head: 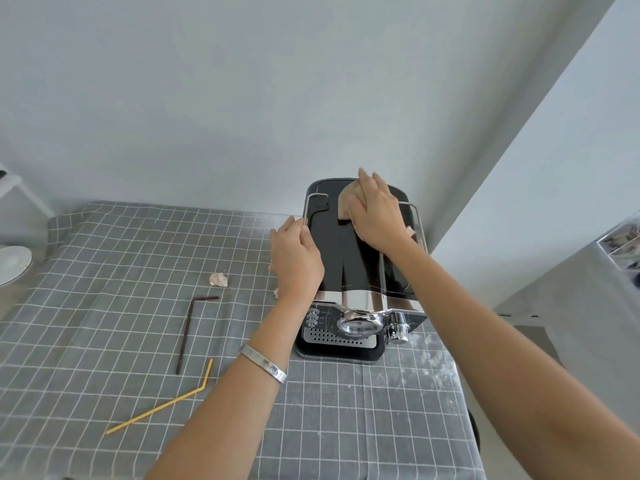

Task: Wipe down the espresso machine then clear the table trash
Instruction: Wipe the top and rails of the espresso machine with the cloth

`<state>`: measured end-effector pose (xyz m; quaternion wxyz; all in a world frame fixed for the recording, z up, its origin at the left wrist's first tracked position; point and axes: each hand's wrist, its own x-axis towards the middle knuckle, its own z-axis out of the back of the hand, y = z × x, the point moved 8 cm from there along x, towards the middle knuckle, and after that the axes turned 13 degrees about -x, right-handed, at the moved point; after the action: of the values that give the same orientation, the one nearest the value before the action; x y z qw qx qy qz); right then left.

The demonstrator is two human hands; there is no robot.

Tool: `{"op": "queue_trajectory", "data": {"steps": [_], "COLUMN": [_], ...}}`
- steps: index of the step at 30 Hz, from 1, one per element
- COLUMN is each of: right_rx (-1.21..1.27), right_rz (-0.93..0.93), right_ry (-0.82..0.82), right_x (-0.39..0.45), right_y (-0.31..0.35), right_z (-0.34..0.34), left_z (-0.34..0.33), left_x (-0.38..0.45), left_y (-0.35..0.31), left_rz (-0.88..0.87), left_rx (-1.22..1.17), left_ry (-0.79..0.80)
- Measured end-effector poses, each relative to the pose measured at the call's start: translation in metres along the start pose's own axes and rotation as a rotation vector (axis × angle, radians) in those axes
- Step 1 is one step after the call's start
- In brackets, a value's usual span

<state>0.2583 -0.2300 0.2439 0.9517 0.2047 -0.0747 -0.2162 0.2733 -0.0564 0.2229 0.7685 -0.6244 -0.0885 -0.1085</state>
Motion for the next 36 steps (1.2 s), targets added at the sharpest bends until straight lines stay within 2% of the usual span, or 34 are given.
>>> {"op": "queue_trajectory", "data": {"steps": [3, 6, 10, 17, 22, 26, 27, 30, 31, 33, 35, 36], "right_rx": [0.02, 0.123, 0.122, -0.052, -0.008, 0.022, 0.04, 0.077, 0.055, -0.049, -0.27, -0.35], "right_rz": [-0.009, -0.035, -0.079, 0.062, 0.133, 0.231, 0.233, 0.117, 0.083, 0.086, 0.236, 0.314], "right_ry": [0.013, -0.054, -0.083, -0.008, -0.002, 0.167, 0.164, -0.081, -0.143, -0.087, 0.029, 0.038], "right_x": [-0.047, -0.087, -0.068, 0.015, -0.029, -0.071, -0.074, -0.057, -0.047, -0.032, -0.028, -0.029], "right_y": [0.003, 0.005, 0.001, 0.004, 0.009, 0.004, -0.001, -0.023, -0.027, -0.026, -0.018, -0.015], "right_z": [-0.003, -0.004, -0.004, -0.003, -0.004, 0.019, 0.032, 0.076, 0.082, 0.068, 0.039, 0.028], "left_z": [-0.001, -0.001, -0.001, -0.002, -0.003, -0.003, -0.004, -0.005, -0.005, -0.006, -0.007, -0.007], "left_x": [-0.001, -0.001, 0.0, -0.001, -0.001, 0.0, 0.0, 0.002, 0.003, 0.003, 0.004, 0.004], "left_y": [0.006, 0.01, 0.006, 0.009, 0.007, 0.013, 0.014, 0.012, 0.012, 0.013, 0.016, 0.016], "left_rz": [0.045, 0.036, -0.018, 0.068, 0.057, 0.075, 0.07, 0.027, 0.017, 0.018, 0.027, 0.018], "left_rx": [-0.032, -0.049, -0.066, -0.104, -0.037, -0.085, -0.09, -0.063, -0.055, -0.05, -0.041, -0.037], "left_ry": [-0.002, 0.008, 0.025, 0.015, 0.023, 0.003, 0.004, 0.019, 0.022, 0.024, 0.027, 0.034]}}
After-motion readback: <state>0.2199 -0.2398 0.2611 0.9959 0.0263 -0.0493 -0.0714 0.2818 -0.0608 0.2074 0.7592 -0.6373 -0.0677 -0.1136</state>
